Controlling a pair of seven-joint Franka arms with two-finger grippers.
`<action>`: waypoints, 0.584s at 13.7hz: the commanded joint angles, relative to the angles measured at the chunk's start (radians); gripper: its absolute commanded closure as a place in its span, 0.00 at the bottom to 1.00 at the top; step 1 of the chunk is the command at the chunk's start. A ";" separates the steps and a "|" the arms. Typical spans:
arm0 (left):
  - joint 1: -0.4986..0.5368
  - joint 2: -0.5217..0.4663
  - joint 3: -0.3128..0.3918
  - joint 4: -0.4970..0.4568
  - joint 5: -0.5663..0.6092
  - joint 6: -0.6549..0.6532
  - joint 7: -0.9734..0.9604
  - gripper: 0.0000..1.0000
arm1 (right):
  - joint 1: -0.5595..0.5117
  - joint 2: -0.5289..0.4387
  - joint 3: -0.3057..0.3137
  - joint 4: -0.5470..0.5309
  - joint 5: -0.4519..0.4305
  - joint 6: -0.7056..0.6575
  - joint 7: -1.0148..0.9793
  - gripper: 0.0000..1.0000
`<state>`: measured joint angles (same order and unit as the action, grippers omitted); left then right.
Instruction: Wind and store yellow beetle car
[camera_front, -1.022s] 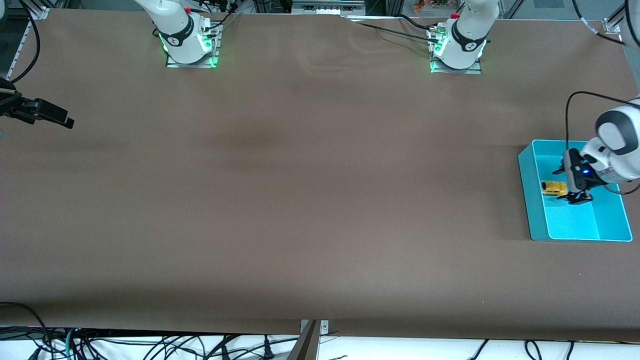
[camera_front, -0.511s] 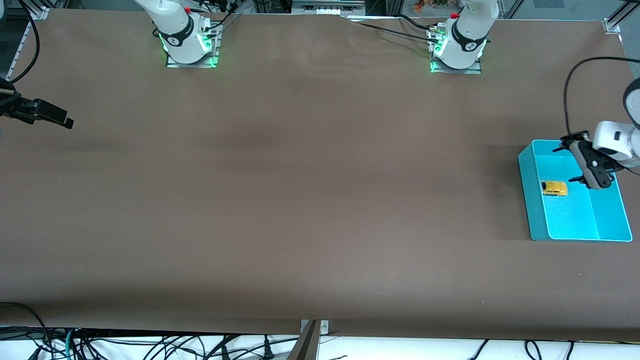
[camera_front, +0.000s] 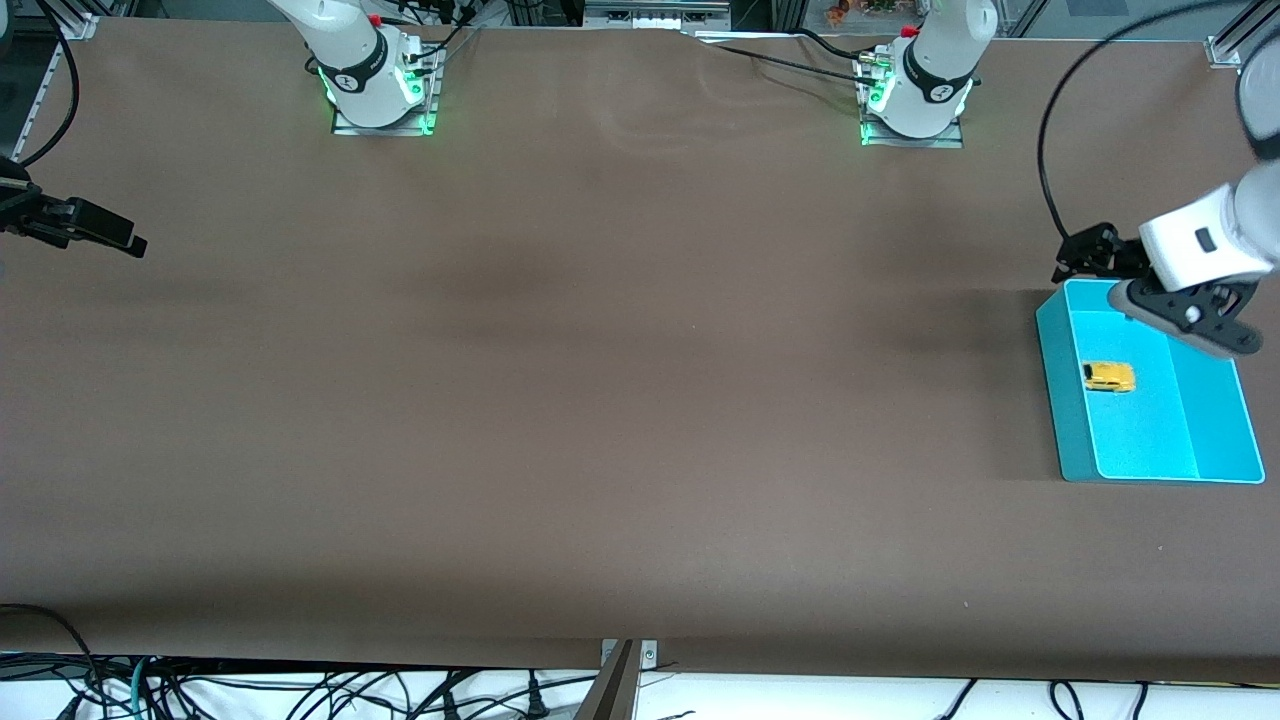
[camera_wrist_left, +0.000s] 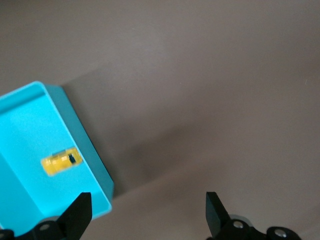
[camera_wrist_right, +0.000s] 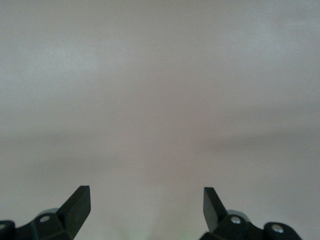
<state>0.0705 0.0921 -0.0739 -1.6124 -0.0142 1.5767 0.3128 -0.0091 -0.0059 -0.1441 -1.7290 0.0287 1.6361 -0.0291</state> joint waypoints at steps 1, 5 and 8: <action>-0.026 -0.021 0.034 0.094 -0.009 -0.085 -0.182 0.00 | -0.002 -0.003 -0.002 0.003 0.010 -0.010 0.006 0.00; -0.026 -0.048 0.036 0.095 -0.009 0.013 -0.182 0.00 | 0.000 -0.003 -0.002 0.003 0.010 -0.010 0.006 0.00; -0.026 -0.057 0.039 0.063 0.017 0.048 -0.185 0.00 | -0.002 -0.003 -0.002 0.003 0.010 -0.010 0.005 0.00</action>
<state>0.0526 0.0407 -0.0425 -1.5301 -0.0121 1.6224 0.1427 -0.0092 -0.0059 -0.1443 -1.7290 0.0287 1.6362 -0.0292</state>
